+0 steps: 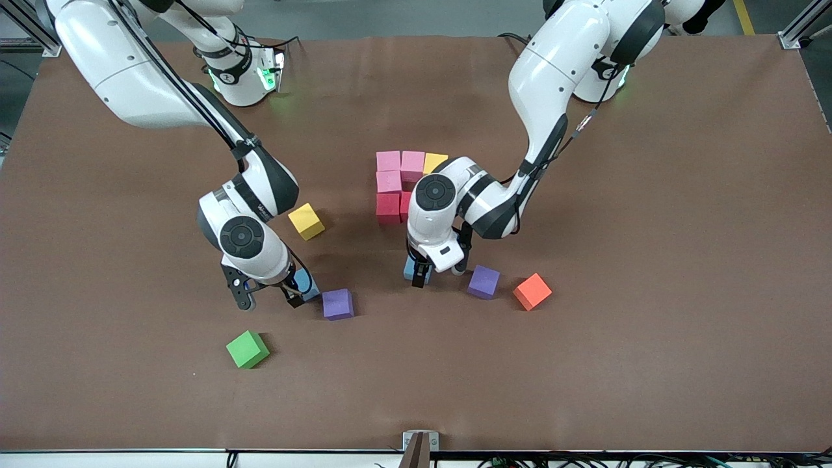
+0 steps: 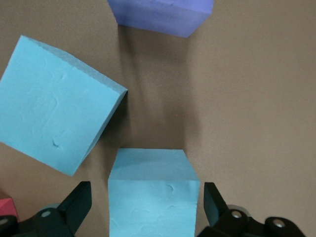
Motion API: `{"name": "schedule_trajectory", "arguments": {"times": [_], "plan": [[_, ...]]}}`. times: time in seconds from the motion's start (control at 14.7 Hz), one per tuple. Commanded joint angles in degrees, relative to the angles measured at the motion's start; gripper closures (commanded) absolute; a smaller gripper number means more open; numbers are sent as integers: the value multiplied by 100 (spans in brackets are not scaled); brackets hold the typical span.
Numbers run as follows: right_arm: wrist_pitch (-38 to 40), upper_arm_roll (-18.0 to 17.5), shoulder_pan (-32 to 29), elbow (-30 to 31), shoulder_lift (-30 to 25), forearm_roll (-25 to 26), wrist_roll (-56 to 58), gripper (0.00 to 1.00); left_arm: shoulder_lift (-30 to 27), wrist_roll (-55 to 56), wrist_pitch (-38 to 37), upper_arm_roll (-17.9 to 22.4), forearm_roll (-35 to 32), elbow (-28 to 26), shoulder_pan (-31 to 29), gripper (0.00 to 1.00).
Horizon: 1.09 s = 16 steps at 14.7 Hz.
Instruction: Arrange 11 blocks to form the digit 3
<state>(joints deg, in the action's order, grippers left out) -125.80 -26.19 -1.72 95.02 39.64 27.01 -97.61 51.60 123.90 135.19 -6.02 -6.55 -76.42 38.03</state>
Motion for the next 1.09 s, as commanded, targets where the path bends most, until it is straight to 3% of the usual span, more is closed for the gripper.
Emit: {"name": "schedule_trajectory", "arguments": {"times": [0.0,0.14,0.2,0.41,0.82,0.89,1.02], "plan": [[-94,246,269,-133,79,138,-162,0,131,-6,33,48,-101,180,56,8],[-172,255,269,-133,105,129,-179,0,123,-6,33,48,-101,180,47,58],[-312,255,243,-133,114,111,-223,0,97,20,33,48,-101,180,47,66],[-603,290,181,-116,176,67,-267,0,-35,134,-37,30,-48,180,38,80],[-577,299,199,-54,220,32,-293,0,-825,363,-738,-22,215,-82,38,81],[-568,299,199,-45,228,-3,-302,3,-922,371,-879,-66,224,-171,38,81],[-560,290,190,-45,220,-125,-276,18,-1159,520,-960,-128,198,-547,38,81]]}}
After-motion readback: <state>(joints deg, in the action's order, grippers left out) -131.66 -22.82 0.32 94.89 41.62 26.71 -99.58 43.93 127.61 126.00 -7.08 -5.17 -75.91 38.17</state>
